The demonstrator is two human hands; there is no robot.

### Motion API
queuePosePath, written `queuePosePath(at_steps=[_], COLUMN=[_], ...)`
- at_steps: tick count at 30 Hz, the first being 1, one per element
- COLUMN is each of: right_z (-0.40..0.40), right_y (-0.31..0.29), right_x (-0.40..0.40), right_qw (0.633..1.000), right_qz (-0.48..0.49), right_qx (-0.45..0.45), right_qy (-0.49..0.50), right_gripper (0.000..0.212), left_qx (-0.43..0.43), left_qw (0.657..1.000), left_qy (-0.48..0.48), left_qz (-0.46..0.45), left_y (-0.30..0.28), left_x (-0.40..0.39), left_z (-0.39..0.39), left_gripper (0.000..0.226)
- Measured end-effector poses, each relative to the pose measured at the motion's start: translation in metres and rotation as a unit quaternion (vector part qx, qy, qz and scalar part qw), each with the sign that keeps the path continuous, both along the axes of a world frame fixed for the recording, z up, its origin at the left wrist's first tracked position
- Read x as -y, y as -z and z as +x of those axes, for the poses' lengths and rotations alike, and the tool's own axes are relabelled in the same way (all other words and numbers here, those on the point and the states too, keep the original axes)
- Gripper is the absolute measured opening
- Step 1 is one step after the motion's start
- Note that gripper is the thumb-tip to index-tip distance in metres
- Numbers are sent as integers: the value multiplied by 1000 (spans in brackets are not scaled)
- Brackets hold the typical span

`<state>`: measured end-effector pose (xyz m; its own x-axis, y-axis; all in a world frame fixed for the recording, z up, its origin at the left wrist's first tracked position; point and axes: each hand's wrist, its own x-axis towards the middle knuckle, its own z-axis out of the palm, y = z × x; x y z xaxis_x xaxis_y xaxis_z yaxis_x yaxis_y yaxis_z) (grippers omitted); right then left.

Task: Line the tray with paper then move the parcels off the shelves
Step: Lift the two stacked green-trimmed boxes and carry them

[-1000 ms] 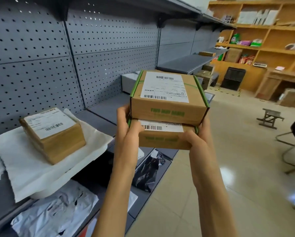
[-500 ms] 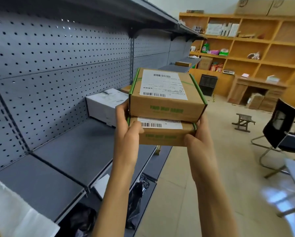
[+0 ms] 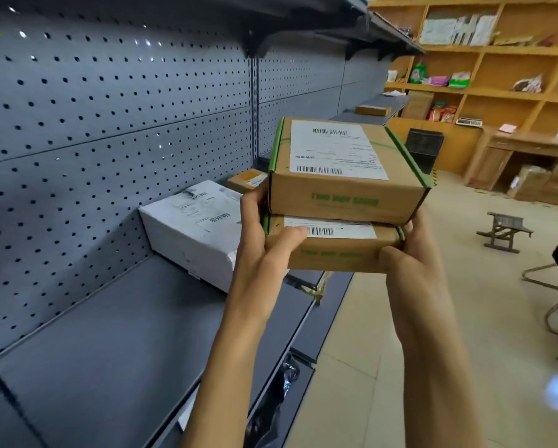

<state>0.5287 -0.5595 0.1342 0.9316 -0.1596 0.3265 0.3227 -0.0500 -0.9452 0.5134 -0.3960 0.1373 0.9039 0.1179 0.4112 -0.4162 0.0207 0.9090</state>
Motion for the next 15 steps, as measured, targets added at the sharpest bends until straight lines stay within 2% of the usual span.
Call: queuePosePath(at_steps=[7,15], right_z=[104,223], right_y=[0,3], right_x=[9,28], right_qw=[997,986], right_qz=[-12,-17], right_qx=[-13,-62], right_qy=[-73,-157], right_gripper=[95,96], left_qx=[4,-45], left_qw=[997,980], left_qy=[-81,-196], left_qz=[-3,1], left_y=[6,2], left_x=[12,38], left_z=[85,184], left_gripper=[47,48])
